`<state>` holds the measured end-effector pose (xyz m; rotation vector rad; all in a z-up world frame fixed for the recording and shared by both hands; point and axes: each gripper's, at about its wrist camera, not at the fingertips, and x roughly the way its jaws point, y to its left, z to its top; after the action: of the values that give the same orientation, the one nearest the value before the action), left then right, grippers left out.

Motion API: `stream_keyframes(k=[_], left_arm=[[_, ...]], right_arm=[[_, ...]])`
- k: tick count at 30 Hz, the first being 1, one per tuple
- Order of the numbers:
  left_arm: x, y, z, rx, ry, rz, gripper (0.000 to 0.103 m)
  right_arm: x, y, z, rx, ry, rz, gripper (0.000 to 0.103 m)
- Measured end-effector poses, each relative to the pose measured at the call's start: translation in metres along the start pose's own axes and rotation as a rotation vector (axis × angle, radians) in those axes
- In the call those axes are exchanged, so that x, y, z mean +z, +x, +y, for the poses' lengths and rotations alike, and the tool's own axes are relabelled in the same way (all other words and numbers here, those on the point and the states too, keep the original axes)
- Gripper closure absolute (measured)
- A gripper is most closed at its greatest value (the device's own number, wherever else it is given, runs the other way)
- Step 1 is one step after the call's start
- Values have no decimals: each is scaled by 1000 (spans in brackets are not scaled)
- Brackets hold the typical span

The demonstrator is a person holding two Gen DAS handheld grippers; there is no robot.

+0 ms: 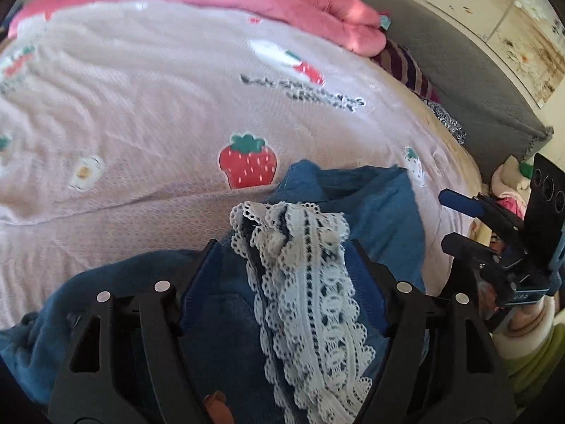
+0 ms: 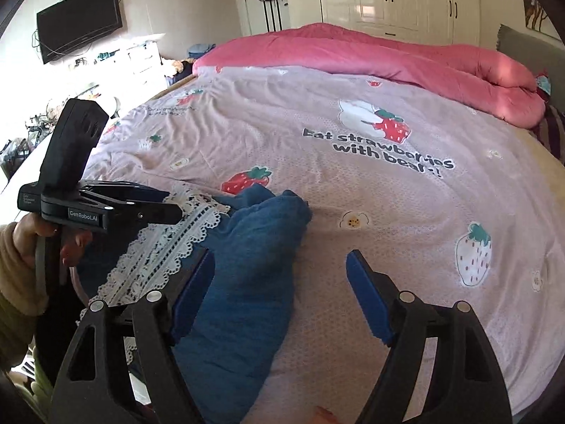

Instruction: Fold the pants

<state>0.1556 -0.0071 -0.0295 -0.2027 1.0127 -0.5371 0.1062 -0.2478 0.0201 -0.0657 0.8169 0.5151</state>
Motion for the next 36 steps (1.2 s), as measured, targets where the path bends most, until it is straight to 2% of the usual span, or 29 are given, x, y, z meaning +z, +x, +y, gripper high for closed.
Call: stream_keyframes(k=[2,4,6,10,11,14,20,21,22,24,25,29,30,31,32,35,36], left_arm=[[4,6,4,-42,-31,8,44],[7,12,10,-86,-89,13,80],[9,17,19,-101,-135,22,89],[7,-3,33,-170,-208,-48,91],[6,-10,35,-167,-210,-72,91],[-1,-17,33,-90,-173,-101,91],[-3,-11,26,-79,-161,-123,89],[-3,-11,25,-78,-157,-127,89],[-1,-10,26,-71,-152,-128,89],[2,-7,25,-61,-156,-125,88],[3,-6,25,-58,-157,-120,88],[8,7,14,29,-101,-99,87],[8,10,12,50,-92,-98,87],[9,13,13,69,-89,-95,85],[10,16,14,90,-86,-93,84],[9,17,19,111,-93,-98,71],[9,15,20,117,-92,-105,64]], right_arm=[[6,12,-7,17,35,9,27],[12,23,-12,42,71,25,27],[15,30,-14,57,93,32,27],[21,31,-14,57,89,12,26],[23,31,-14,59,83,8,26],[29,35,-11,54,49,-1,26],[49,61,1,97,-84,36,25],[51,67,0,112,-94,53,31],[53,74,-2,123,-99,77,59],[53,86,-5,128,-106,143,90],[50,92,-4,111,-131,178,91],[43,99,-5,33,-135,184,90],[40,104,-8,-6,-118,176,80],[38,109,-10,-33,-103,174,61],[35,115,-13,-45,-87,185,55],[32,112,-22,-11,-35,173,55],[33,106,-23,-8,-29,167,49]])
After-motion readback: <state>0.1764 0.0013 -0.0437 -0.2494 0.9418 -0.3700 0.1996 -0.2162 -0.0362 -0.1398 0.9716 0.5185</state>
